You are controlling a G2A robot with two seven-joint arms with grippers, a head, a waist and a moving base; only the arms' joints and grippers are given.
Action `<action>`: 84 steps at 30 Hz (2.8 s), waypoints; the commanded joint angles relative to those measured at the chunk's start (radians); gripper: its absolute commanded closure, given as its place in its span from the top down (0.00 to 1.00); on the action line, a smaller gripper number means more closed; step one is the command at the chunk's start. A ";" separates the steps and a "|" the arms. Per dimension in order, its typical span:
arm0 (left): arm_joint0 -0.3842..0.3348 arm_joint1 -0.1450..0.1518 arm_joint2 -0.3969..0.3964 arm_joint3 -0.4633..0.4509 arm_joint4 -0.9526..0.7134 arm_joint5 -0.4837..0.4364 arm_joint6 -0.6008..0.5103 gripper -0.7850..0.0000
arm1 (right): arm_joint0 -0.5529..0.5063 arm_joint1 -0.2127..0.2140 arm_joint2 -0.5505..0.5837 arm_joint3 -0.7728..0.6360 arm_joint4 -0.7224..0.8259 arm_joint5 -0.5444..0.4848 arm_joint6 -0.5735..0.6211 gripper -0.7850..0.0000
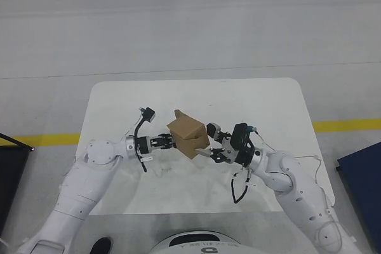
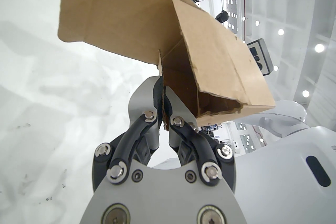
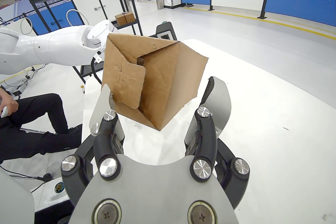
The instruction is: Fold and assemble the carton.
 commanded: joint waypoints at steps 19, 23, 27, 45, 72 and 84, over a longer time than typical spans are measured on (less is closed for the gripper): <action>-0.006 0.007 0.014 -0.002 0.186 -0.165 0.099 0.00 | 0.009 0.000 -0.014 -0.003 0.002 0.043 0.053 0.73; -0.008 0.009 0.019 0.001 0.182 -0.171 0.097 0.00 | 0.013 0.000 -0.019 -0.001 -0.002 0.054 0.059 0.71; -0.010 0.010 0.025 0.004 0.185 -0.178 0.092 0.00 | 0.016 -0.001 -0.024 0.001 -0.006 0.059 0.065 0.71; -0.015 0.018 0.036 0.012 0.163 -0.200 0.105 0.00 | 0.022 -0.001 -0.032 -0.004 -0.011 0.072 0.068 0.71; 0.033 0.039 -0.112 -0.127 0.363 -0.114 0.448 0.85 | -0.088 0.029 0.154 -0.037 0.048 -0.021 -0.055 0.91; 0.078 0.045 -0.110 -0.151 0.186 -0.108 0.321 1.00 | -0.094 0.029 0.156 -0.039 0.064 -0.017 -0.062 1.00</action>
